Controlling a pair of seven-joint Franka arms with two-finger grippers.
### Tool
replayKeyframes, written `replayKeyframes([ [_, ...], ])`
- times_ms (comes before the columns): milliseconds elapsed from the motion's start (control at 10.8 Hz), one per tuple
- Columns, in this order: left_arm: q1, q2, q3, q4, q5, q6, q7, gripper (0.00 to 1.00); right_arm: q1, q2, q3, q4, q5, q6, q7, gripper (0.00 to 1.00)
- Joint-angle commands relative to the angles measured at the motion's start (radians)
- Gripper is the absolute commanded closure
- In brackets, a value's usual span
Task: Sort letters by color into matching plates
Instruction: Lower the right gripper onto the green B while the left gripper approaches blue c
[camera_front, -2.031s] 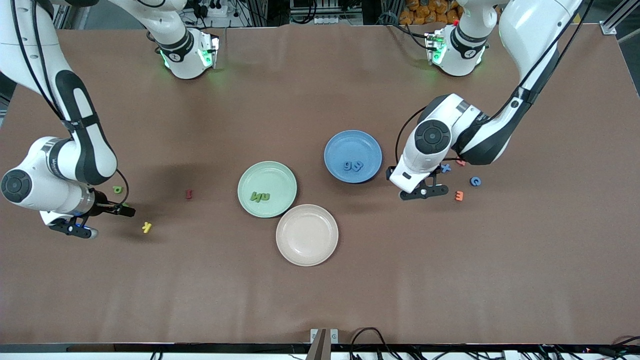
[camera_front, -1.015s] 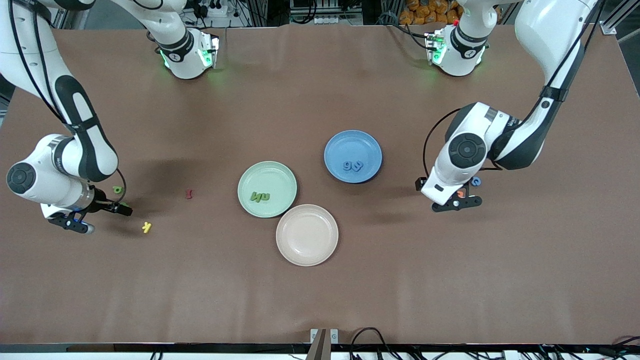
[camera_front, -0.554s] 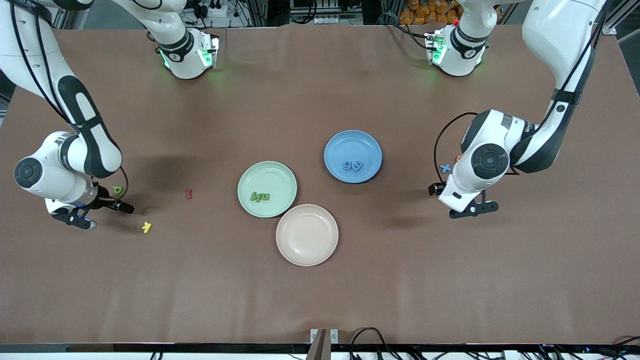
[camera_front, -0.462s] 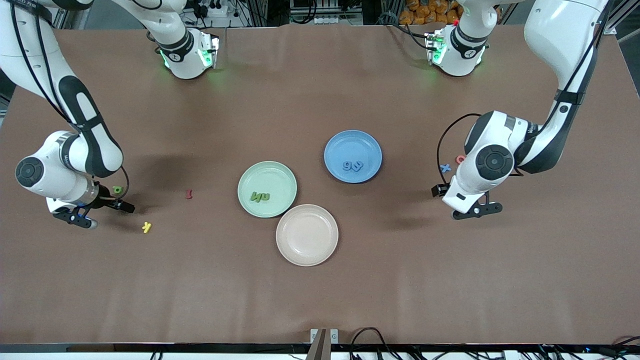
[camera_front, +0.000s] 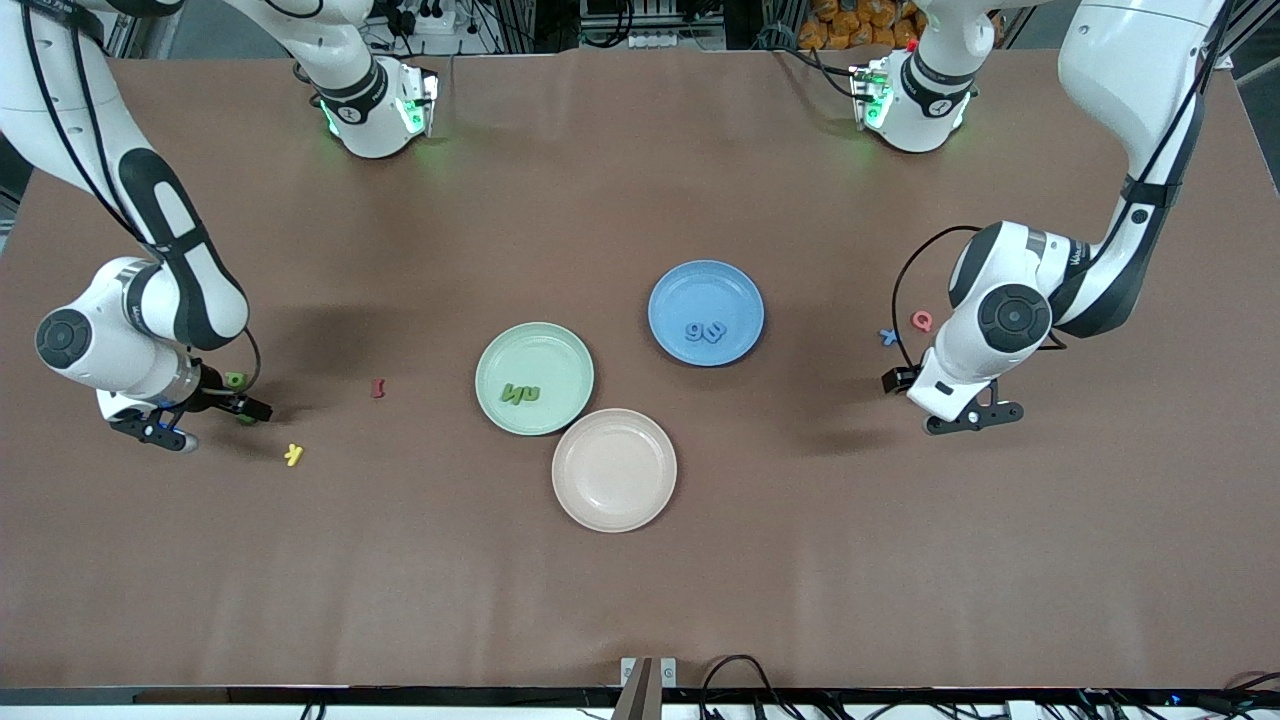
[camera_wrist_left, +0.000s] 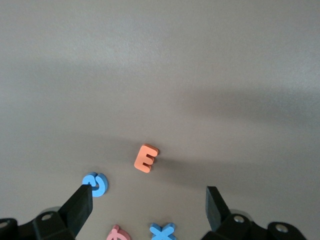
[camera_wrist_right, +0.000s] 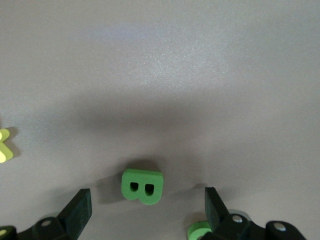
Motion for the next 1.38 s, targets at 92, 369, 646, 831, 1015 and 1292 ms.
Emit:
replayKeyframes([
  [92,-0.004,-0.071,0.041,-0.148,-0.054,0.146,0.052,0.0,-0.022,-0.037,0.017,-0.047,0.001,0.022,0.009,0.1],
  [369,-0.001,-0.123,0.058,-0.231,-0.054,0.194,0.109,0.0,-0.022,-0.034,0.017,-0.045,0.001,0.025,0.009,0.3],
  [646,0.017,-0.132,0.09,-0.268,-0.054,0.252,0.189,0.0,-0.021,-0.034,0.017,-0.044,0.001,0.025,0.009,0.37],
  [831,0.034,-0.136,0.092,-0.286,-0.054,0.279,0.227,0.0,-0.021,-0.034,0.017,-0.044,0.001,0.025,0.009,0.45],
  [1015,0.043,-0.14,0.115,-0.32,-0.054,0.333,0.279,0.0,-0.021,-0.032,0.017,-0.042,0.001,0.025,0.009,0.5],
  [1292,0.043,-0.135,0.156,-0.348,-0.054,0.398,0.349,0.0,-0.022,-0.034,0.017,-0.041,0.001,0.03,0.009,0.54],
])
